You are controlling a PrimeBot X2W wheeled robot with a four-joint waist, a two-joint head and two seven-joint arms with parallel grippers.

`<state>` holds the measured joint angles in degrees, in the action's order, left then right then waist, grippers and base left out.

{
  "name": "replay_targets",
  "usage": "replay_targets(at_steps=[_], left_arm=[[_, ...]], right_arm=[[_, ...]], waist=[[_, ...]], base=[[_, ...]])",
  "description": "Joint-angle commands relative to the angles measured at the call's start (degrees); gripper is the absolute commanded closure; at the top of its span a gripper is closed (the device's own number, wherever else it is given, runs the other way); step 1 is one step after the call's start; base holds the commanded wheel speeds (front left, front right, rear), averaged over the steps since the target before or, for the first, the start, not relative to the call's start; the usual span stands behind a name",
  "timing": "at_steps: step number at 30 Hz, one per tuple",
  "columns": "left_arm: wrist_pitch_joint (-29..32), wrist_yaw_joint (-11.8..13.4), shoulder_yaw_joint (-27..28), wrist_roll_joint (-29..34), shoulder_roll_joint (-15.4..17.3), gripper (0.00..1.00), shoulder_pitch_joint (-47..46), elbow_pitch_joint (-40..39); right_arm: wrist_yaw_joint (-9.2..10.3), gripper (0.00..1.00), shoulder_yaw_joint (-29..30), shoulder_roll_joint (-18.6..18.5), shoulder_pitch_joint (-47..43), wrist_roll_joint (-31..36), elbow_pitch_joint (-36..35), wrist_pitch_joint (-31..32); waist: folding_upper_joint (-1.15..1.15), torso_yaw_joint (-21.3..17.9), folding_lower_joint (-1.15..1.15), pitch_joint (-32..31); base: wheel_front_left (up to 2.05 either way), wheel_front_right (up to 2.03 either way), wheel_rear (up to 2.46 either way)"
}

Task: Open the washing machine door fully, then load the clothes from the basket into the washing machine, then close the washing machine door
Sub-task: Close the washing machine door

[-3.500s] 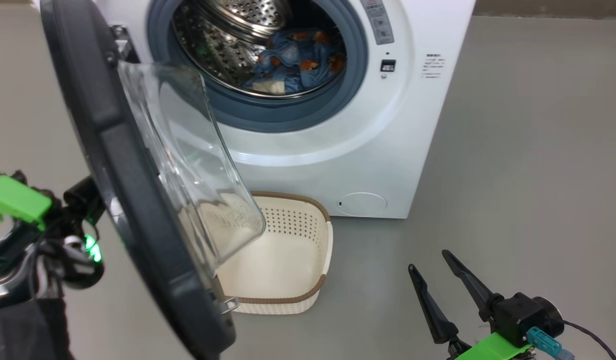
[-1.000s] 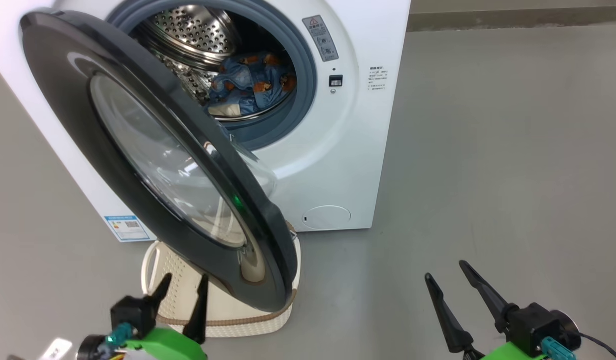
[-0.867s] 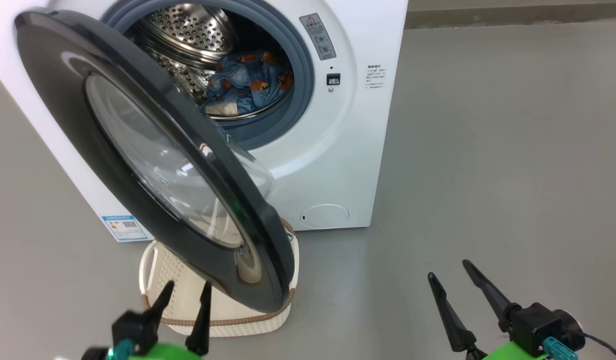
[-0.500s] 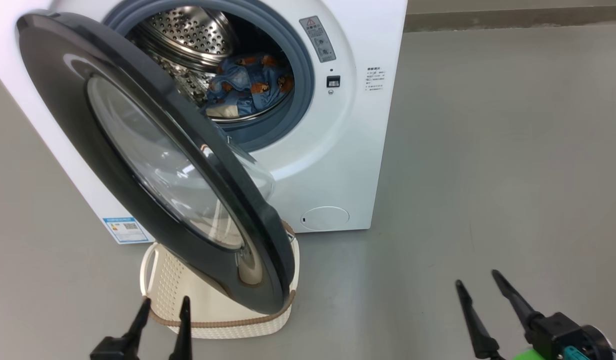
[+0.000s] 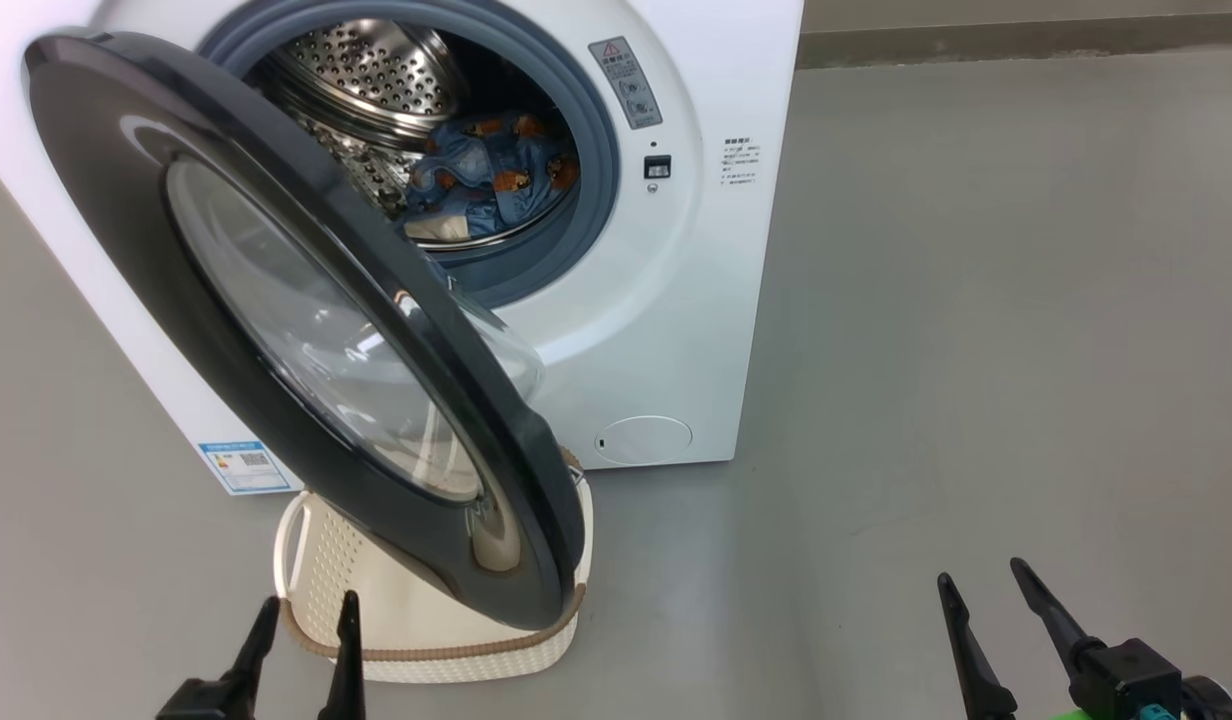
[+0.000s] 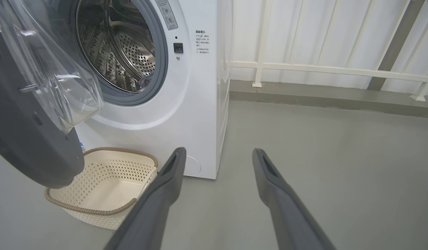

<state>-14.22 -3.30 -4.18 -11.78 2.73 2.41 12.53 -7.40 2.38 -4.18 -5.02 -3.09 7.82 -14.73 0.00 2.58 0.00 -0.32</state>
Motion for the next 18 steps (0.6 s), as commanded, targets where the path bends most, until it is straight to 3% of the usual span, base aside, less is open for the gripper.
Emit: replay_targets(at_steps=[1,2,10,18], left_arm=[[-0.77,-0.14,2.29,0.57,0.25,0.00,-1.12,-1.60],[-0.77,-0.22,2.43,0.65,0.23,0.00,-1.12,-1.59],[-0.77,0.12,2.28,-0.08,0.16,0.00,-0.92,-1.37],[-0.77,0.86,0.78,-1.49,0.16,0.00,-1.17,-0.49]], right_arm=[[-0.09,0.68,-1.18,-0.36,0.71,0.47,-0.90,-0.27],[-0.09,1.00,-1.24,-0.36,0.74,0.40,-0.73,-0.27],[-0.09,1.00,-1.55,-0.02,3.78,-1.54,-3.92,-0.27],[-0.09,1.00,-9.10,-0.07,12.67,-4.36,-13.45,-0.27]], waist=[[0.00,-0.01,0.00,-0.01],[0.00,0.01,0.00,-0.02],[0.00,0.49,0.00,0.16],[0.00,2.23,0.00,-0.10]], base=[[0.00,0.00,0.00],[0.00,0.00,0.00],[0.00,0.00,0.00],[0.00,0.00,0.00]])
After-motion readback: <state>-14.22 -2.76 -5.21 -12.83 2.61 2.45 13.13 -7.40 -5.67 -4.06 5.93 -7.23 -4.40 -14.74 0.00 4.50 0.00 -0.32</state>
